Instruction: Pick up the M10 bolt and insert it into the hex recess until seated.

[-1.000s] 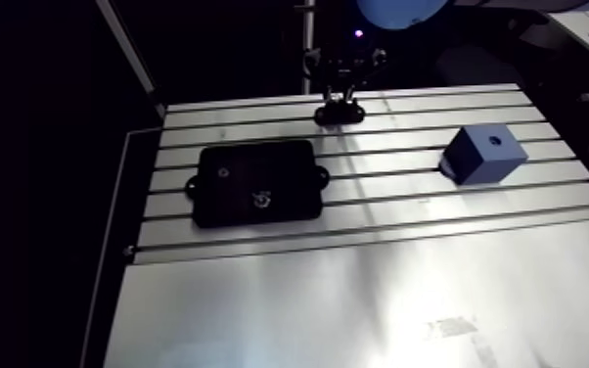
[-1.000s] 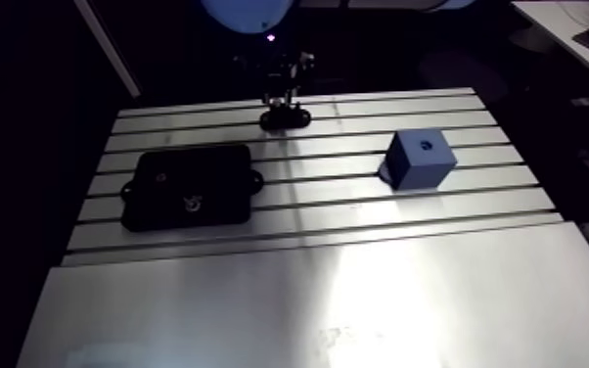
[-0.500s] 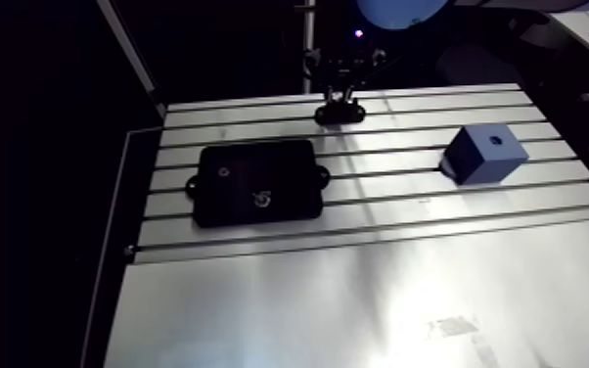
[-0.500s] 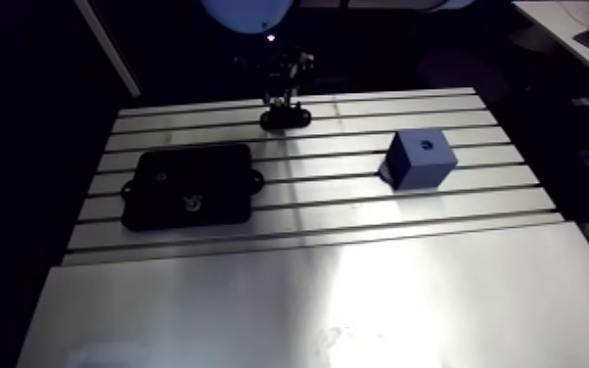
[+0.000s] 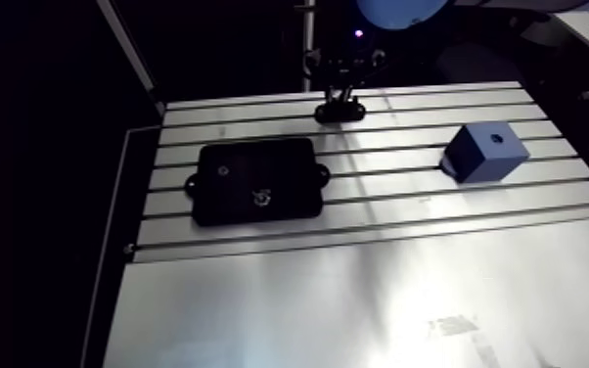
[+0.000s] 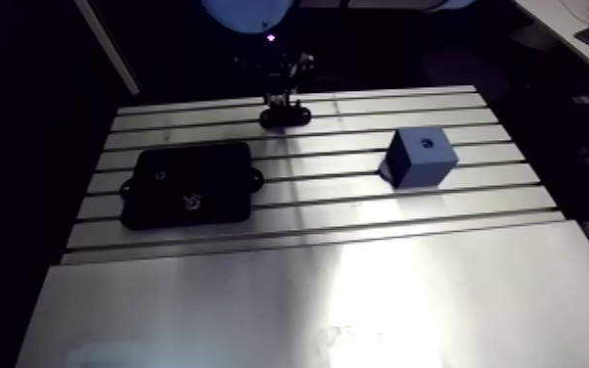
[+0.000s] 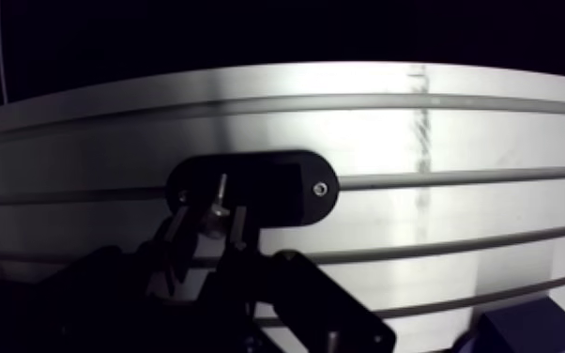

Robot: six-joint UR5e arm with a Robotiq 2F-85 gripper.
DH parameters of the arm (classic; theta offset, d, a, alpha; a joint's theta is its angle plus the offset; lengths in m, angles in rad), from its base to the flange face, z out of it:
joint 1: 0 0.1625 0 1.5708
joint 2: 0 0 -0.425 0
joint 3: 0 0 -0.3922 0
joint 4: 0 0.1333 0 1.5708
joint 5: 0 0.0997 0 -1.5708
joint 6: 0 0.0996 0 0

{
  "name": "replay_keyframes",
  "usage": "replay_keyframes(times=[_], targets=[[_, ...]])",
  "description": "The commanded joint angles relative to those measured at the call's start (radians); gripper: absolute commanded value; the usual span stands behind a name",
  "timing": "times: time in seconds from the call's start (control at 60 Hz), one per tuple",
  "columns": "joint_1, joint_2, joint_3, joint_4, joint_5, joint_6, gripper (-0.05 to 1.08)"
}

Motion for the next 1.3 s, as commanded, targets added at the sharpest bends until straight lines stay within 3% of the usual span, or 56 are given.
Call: replay_keyframes(times=[0.017, 0.967, 1.3], targets=[[-0.001, 0.002, 0.000, 0.000, 0.000, 0.000, 0.67], [-0.002, 0.000, -0.004, 0.000, 0.000, 0.000, 0.78], [-0.001, -0.014, -0.021, 0.000, 0.010, 0.000, 0.79]])
